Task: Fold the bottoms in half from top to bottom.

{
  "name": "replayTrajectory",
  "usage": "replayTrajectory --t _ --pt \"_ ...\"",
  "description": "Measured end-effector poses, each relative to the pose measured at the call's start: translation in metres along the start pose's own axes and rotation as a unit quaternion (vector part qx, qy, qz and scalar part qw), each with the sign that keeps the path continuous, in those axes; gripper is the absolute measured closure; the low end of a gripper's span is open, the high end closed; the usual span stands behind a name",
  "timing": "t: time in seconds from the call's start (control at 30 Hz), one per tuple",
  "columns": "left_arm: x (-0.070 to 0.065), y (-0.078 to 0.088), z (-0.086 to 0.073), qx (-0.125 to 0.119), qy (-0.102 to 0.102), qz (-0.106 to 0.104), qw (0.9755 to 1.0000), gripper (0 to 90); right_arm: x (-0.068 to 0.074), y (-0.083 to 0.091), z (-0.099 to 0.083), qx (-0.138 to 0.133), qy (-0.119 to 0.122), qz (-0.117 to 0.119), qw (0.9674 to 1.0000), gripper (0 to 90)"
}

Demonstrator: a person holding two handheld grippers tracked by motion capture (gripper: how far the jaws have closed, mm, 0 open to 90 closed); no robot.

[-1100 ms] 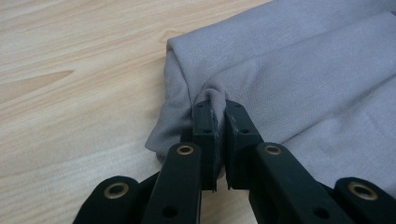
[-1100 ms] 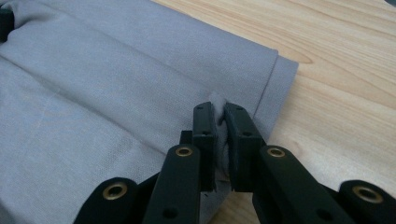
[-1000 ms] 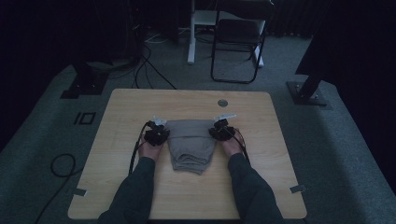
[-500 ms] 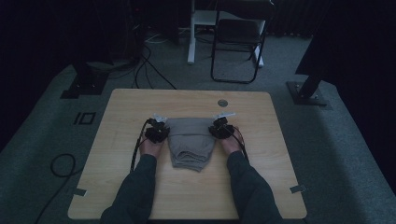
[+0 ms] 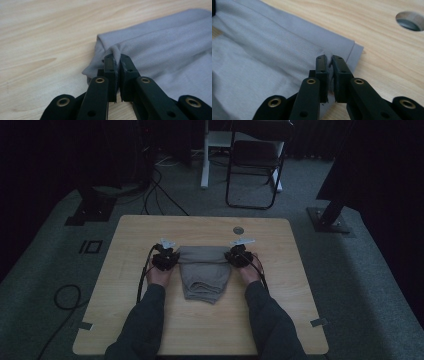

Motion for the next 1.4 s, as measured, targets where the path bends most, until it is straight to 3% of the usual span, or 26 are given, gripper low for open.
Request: replayTrajectory --t 0.5,0.87,1.13,1.4 --pt "-0.004 0.027 0.011 -0.037 -0.012 -0.006 0.9992 85.8 0.003 0.026 0.012 -0.042 0.012 0.006 0.9990 85.0" --pt "-0.011 0.058 0.022 -0.073 -0.025 -0.020 0.9968 85.8 0.008 0.053 0.020 -0.073 0.026 0.010 0.9969 85.0" --pt "-0.019 0.084 0.021 -0.092 -0.037 -0.033 0.9945 85.8 0.016 0.076 0.021 -0.096 0.042 0.015 0.9944 85.0" --pt "-0.026 0.105 0.011 -0.103 -0.053 -0.049 0.9921 85.8 0.025 0.095 0.010 -0.114 0.048 0.026 0.9920 85.0"
Point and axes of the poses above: each handheld gripper's, and its own axes: y roughly backward along the jaws, z roughly out of its top, x roughly to its left, the point moved 6 cm from there along -y, roughly forward along the jaws, and after that the axes turned 1 degree about y, right-handed, at the moved point
